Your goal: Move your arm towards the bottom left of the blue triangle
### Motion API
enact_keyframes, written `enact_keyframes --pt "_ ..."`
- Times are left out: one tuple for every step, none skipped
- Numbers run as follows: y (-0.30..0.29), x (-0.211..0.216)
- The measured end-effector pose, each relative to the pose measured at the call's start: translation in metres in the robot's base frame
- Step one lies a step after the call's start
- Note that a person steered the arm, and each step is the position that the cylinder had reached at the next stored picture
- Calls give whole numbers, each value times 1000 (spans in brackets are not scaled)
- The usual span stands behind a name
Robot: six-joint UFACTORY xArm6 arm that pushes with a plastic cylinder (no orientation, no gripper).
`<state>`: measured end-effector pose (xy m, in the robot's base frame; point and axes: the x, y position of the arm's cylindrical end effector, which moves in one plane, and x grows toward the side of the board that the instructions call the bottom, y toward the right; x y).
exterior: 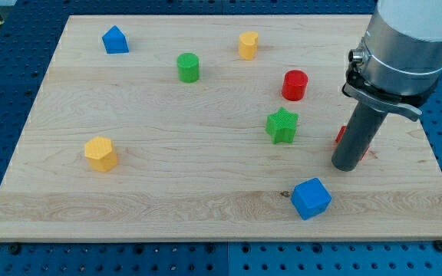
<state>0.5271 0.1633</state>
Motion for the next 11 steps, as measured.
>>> enact_keyframes --pt "-19 -1" --pt "-43 -2" --pt "-44 -2" --pt "-64 -11" --pt "-85 -28" --pt "-108 -33" --pt "-139 -37" --pt "-171 -69" --pt "-209 -95" --pt "-246 -103" --pt "-291 -124"
